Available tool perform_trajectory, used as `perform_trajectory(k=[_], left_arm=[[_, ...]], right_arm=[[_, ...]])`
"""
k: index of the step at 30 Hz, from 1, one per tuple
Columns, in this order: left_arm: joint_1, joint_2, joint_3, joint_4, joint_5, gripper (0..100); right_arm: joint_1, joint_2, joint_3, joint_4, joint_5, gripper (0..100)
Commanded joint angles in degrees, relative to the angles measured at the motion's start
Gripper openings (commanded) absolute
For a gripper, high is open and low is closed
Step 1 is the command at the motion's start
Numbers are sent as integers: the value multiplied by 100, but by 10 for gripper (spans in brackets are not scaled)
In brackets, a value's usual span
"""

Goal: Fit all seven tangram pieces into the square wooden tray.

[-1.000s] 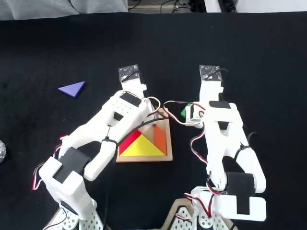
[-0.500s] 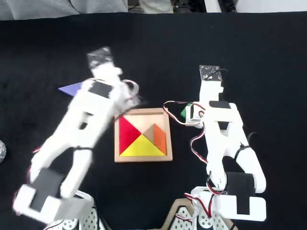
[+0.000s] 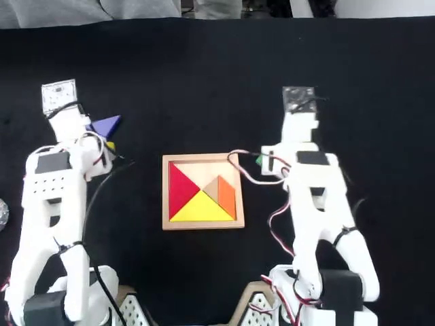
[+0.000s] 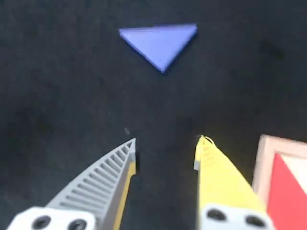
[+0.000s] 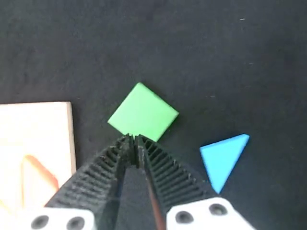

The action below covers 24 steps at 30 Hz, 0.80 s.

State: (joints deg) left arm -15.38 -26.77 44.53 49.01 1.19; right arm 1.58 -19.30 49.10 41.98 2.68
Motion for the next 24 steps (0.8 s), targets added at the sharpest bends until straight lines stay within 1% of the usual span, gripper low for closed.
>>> perform_trajectory(k=[1, 4, 7, 11, 13, 17, 21, 22, 24], left_arm=[[-92, 457, -620, -141, -448, 205], [-110, 1240, -1543, -316, -923, 205], [-330, 2171, -2598, -615, -1011, 205], [-629, 3991, -4013, -1178, -1011, 205], [-752, 4941, -4778, -1169, -1011, 205], [-892, 6426, -6158, -747, -1011, 205], [-919, 7156, -7073, 9, -1029, 205], [-892, 7226, -7213, 264, -1134, 205], [-848, 7235, -7319, 870, -1582, 205]], right_arm=[[-273, -57, -4, -237, 185, 11], [-299, 171, 4, -378, 202, 11], [-290, 374, -13, -501, 237, 11], [-299, 453, -22, -510, 246, 11], [-299, 453, -22, -510, 246, 11], [-299, 453, -22, -510, 246, 11], [-299, 453, -22, -510, 246, 11], [-299, 453, -31, -510, 246, 11], [-299, 453, -31, -510, 246, 11]])
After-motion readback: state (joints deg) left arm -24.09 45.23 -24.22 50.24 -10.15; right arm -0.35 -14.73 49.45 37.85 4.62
